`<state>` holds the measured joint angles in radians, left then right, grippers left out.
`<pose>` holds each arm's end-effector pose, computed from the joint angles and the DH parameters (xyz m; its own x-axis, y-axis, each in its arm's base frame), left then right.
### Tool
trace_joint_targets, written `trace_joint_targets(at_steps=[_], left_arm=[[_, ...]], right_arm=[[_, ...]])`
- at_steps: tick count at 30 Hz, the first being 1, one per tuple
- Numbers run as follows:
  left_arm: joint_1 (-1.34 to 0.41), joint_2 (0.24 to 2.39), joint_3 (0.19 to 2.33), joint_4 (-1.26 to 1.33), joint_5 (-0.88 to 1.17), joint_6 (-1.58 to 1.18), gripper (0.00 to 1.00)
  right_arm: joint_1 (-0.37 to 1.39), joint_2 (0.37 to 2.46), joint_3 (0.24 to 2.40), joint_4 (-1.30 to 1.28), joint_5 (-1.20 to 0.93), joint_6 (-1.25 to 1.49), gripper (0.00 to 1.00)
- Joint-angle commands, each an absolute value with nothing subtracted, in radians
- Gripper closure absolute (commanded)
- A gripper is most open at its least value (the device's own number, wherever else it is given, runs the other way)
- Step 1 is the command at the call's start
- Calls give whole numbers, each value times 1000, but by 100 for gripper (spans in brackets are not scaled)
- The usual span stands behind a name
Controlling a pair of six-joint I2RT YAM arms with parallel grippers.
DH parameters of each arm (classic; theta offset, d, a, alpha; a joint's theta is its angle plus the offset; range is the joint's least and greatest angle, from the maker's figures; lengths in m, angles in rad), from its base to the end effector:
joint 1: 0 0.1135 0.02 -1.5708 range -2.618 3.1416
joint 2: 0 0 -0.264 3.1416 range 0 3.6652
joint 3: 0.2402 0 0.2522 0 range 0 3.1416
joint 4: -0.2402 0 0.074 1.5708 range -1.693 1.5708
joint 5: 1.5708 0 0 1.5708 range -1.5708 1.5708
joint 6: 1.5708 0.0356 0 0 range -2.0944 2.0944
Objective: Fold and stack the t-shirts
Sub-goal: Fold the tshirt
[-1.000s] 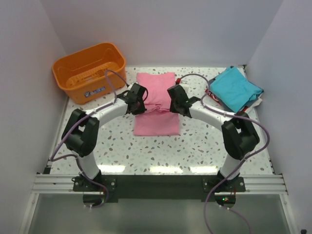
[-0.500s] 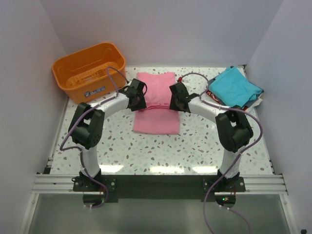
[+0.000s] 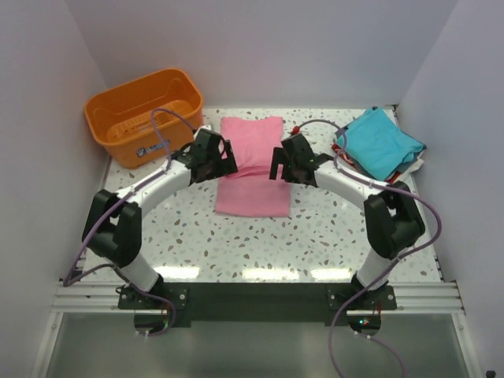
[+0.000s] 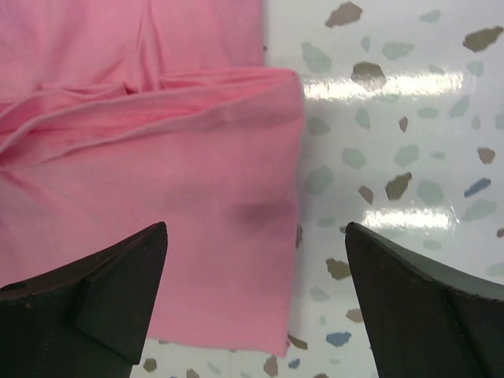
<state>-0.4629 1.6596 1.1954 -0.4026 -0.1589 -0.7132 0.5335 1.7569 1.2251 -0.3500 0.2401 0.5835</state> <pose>0.3246 -0.1557 0.2372 -0.7443 -0.3505 -0.5684 -0.1821 0.9254 -0.3323 0.3310 0.1857 0.2166 -0.7551 0.1756 -0.6317 0.0626 0.9784 0.1971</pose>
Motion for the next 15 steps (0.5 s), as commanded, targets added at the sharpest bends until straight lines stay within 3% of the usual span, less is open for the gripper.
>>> trace_joint_targets(at_steps=[1,7,15], left_arm=[[-456,1597,1132,-370,-128,-689,0],[-460,1586,1058,-221,110,-660,0],[-477,1770,1175,-206,115,-655,0]], right_arm=[[531,1643,1164,-374,222,601,1],[531,1505,973,-348,183,655,1],[531,1310,808,-367,178,687,1]])
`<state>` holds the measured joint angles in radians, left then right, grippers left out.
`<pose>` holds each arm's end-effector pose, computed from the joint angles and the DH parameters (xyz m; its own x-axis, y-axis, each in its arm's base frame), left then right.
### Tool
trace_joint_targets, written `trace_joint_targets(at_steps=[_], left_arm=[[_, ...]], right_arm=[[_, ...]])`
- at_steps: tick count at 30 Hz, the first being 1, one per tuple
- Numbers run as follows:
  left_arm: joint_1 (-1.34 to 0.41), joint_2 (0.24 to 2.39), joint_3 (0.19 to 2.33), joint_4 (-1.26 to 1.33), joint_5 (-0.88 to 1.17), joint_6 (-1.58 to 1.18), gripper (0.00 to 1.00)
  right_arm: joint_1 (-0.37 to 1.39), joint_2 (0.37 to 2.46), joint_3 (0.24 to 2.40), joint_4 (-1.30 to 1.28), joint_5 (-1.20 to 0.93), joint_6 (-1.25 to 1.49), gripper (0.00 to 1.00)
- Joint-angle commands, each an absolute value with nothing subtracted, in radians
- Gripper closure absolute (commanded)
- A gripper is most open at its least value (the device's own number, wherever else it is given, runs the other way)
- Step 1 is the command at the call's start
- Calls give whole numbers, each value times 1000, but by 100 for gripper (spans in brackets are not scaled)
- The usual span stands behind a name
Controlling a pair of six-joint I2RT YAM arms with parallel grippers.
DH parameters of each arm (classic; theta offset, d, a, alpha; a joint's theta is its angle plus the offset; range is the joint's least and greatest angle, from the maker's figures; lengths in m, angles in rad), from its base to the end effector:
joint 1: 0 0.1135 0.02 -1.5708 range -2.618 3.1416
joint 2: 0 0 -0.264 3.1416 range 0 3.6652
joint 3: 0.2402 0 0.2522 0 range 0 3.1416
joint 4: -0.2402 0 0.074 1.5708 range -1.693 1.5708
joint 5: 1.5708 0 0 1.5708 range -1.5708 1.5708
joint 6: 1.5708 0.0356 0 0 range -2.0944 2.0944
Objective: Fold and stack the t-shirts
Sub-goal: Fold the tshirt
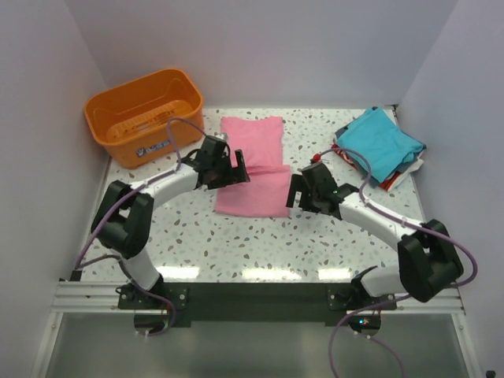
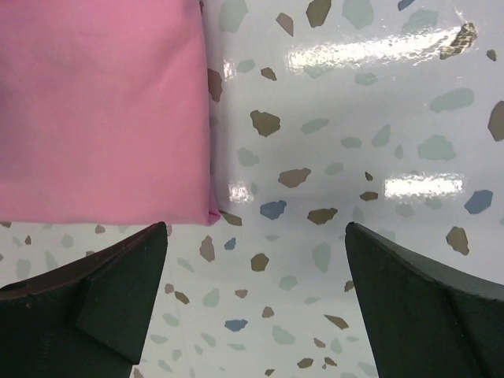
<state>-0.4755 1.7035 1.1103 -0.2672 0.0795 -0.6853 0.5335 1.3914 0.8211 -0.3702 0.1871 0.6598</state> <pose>0.3214 -0.1687 0.2050 -0.8398 -0.2772 -0.4668 -0.0376 0.8875 -0.4594 0.2408 0.1345 0.2035 -0.7980 0.2281 -0.5578 0.1062 0.9643 0.2425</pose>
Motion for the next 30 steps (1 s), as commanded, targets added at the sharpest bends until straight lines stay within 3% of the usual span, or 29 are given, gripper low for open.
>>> trace_joint_targets(at_steps=[1,11,17,23,30], left_arm=[[-476,1791,1213,-204,114,-644,0],[-436,2067,1584,-325,0,-595,0],[-361,2221,1879,-543,-77,-584,0],[-365,1950,1642,-416,26,-537,0],[-379,1536,1150,-344,2,-589,0]], right_arm=[[531,1280,807,-376,186,687,1],[531,1200,801,-435,204,680,2],[531,1187,802,-454,215,666,2],[534,1181,747,-359,77,690,1],[543,1273,739,-308,15,735,2]])
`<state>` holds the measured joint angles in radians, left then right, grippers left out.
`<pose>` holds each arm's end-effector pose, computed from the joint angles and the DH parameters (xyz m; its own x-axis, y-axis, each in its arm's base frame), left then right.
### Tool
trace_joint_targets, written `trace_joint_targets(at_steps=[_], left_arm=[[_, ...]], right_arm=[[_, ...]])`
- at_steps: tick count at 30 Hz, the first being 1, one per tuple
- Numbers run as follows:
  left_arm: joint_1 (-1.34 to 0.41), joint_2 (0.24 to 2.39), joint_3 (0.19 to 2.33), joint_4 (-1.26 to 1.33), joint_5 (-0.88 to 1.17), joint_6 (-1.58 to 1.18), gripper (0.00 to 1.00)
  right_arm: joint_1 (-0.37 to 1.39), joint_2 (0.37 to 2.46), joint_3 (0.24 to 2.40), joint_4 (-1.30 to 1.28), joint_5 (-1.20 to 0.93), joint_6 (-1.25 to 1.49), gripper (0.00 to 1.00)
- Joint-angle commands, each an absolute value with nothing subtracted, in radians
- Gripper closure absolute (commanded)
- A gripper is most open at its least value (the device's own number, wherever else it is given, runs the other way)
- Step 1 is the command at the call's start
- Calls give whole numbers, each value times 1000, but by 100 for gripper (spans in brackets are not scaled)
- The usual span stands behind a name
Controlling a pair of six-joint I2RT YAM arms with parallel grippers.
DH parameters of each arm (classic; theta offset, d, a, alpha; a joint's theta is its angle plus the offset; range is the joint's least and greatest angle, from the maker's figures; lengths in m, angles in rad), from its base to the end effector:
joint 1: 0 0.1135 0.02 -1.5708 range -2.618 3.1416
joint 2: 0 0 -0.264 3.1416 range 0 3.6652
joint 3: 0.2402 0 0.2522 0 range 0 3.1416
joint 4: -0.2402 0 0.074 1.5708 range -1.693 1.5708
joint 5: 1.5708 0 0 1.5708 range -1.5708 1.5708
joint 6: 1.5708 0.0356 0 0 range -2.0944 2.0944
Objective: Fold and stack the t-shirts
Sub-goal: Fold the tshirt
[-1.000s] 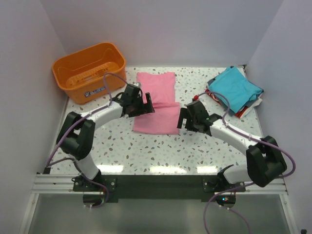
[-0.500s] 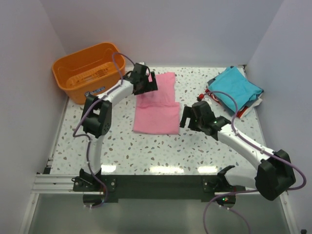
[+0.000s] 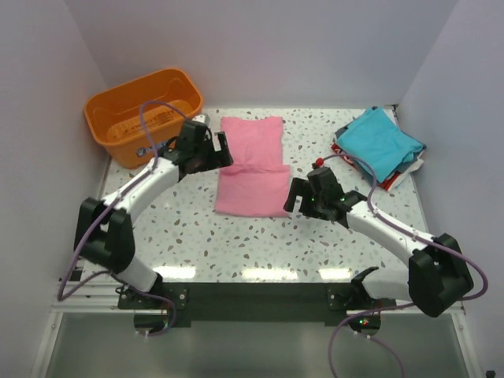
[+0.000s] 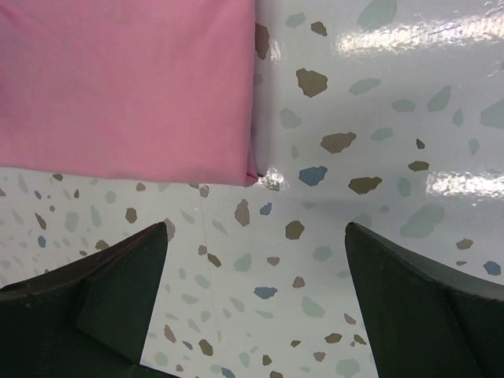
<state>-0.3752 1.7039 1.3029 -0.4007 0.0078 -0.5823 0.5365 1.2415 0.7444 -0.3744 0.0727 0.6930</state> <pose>0.3537 -0.1396 0.2560 -0.7627 -0.2906 -0.5778 -0.0574 0.9202 -0.3872 0.2154 0.1251 0.2154 -0.8060 0.2620 -0.5307 0.0590 0.9278 0.3685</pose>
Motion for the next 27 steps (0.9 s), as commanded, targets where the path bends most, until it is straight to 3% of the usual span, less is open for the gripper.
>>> trace_joint_targets(at_steps=[1,6,13,16,27], left_arm=[[-379,1461,1102,-350,-49,-624,0],[-380,1348,863,-342,-29,-693,0],[-380,1399,753,-241,84,-724,2],[-380,1439,741,-209,101,-738,7],[-382,1516,624,-45,222,-756,58]], right_arm=[[543,1282,738,-299,9,759,2],[555,1361,759,-282,2,808,2],[566,1460,768,-261,2,856,2],[577,1503,782,-258,2,861,4],[587,1529,761,-222,2,905,11]])
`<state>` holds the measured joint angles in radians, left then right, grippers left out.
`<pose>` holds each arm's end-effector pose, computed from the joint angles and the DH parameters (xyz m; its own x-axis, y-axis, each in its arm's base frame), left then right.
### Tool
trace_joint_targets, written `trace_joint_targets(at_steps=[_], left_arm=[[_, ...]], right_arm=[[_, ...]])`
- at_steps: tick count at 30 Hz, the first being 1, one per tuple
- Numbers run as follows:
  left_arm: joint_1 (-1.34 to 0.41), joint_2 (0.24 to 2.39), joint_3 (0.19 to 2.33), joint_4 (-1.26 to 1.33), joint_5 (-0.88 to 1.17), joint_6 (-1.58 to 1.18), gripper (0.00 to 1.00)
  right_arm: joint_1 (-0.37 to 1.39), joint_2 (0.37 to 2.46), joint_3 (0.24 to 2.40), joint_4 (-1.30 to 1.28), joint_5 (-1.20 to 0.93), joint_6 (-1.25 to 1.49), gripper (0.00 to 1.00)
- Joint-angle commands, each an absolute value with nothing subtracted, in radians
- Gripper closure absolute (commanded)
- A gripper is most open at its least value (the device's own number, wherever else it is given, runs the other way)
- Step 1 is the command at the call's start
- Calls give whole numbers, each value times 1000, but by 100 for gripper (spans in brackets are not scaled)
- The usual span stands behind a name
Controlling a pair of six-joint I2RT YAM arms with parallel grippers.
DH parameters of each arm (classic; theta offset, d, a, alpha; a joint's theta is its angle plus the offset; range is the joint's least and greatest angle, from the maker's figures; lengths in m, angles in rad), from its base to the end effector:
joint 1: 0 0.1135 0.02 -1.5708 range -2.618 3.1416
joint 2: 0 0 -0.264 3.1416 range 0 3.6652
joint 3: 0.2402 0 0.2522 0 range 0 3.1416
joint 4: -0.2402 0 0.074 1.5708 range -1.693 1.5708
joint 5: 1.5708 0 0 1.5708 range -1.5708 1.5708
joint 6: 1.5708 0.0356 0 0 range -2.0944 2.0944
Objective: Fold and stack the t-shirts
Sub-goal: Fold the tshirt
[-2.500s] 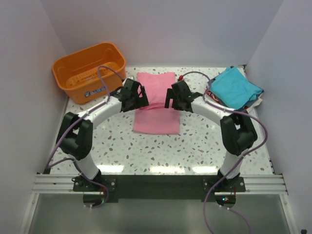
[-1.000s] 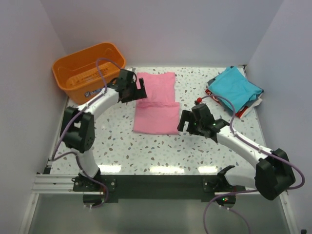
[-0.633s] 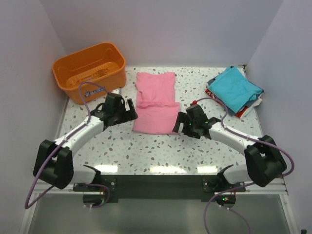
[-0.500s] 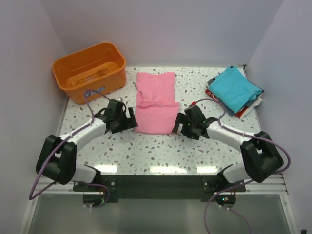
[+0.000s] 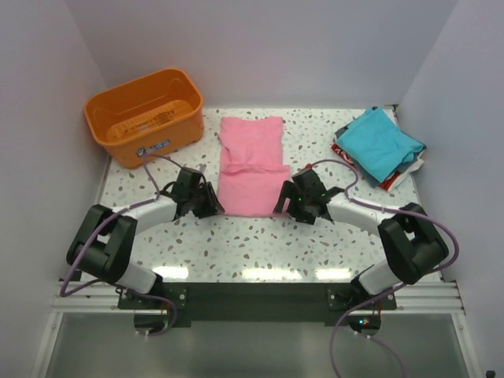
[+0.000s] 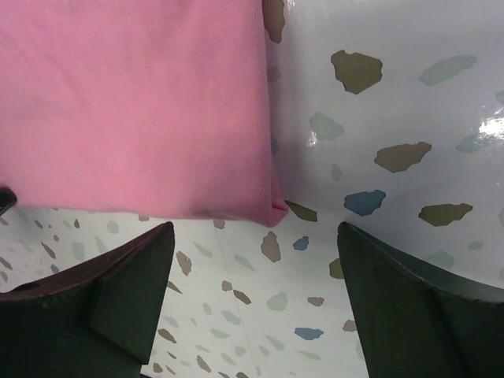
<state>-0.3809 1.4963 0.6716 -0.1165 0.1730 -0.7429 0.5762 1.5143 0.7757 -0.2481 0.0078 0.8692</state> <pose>0.2529 -0.1079 0.1495 -0.8640 -0.3718 -0.3396 -0.1685 0.8490 -0.5008 0.2409 0.1562 0.1651 -0.8649 0.3489 -0.3609 0.1850 0.8899 0.4170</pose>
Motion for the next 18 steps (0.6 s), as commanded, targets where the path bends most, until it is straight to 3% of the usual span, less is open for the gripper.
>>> trace_joint_targets(at_steps=[1,3,4,7,12,18], left_arm=[[-382,1520,617,-37,221,-759,65],[-382,1538,604,-20,227,-761,73],[-380,1543,603,-15,236,-761,83],[-382,1554,586,-15,247,-764,100],[-382,1519,543,-15,212,-770,100],[-382,1477,492,24,202,-781,100]], right_arm=[[589,1526,756,-215,2,905,13],[594,1532,749,-209,2,908,19],[594,1534,750,-207,3,908,24],[595,1557,752,-199,2,911,32],[598,1569,747,-189,15,926,39],[600,1580,744,-190,51,930,65]])
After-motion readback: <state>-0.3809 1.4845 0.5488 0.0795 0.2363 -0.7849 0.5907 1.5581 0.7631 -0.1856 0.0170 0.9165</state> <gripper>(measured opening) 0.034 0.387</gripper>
